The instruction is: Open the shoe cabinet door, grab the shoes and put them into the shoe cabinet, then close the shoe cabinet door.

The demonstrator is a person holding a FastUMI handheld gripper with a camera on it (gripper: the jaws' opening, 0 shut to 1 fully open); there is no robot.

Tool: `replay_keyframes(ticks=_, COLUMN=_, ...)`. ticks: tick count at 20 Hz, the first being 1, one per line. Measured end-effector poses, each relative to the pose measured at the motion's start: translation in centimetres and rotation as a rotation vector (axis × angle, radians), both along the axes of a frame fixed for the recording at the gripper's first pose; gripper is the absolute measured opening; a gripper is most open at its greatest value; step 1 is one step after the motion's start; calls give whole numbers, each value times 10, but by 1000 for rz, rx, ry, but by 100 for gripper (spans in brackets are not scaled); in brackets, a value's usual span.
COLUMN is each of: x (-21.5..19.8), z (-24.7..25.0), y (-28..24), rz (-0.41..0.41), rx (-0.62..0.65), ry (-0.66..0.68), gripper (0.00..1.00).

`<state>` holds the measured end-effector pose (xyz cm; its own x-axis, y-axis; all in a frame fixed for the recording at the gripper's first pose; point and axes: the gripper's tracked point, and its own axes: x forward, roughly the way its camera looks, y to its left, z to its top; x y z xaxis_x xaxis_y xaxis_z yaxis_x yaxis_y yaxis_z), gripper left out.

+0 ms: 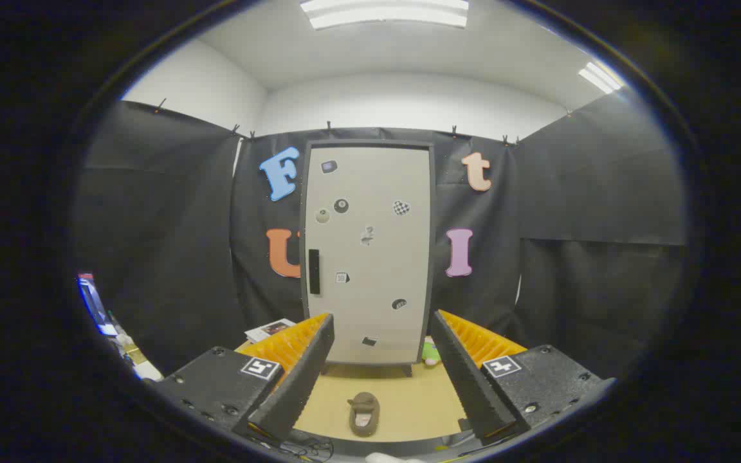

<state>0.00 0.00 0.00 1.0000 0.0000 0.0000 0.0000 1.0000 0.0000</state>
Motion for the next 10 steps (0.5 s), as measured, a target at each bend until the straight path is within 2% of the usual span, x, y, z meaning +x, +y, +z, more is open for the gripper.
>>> replay_keyframes(ticks=10, x=2, z=-1, y=12, rz=-15, rx=3, ry=3, gripper=100)
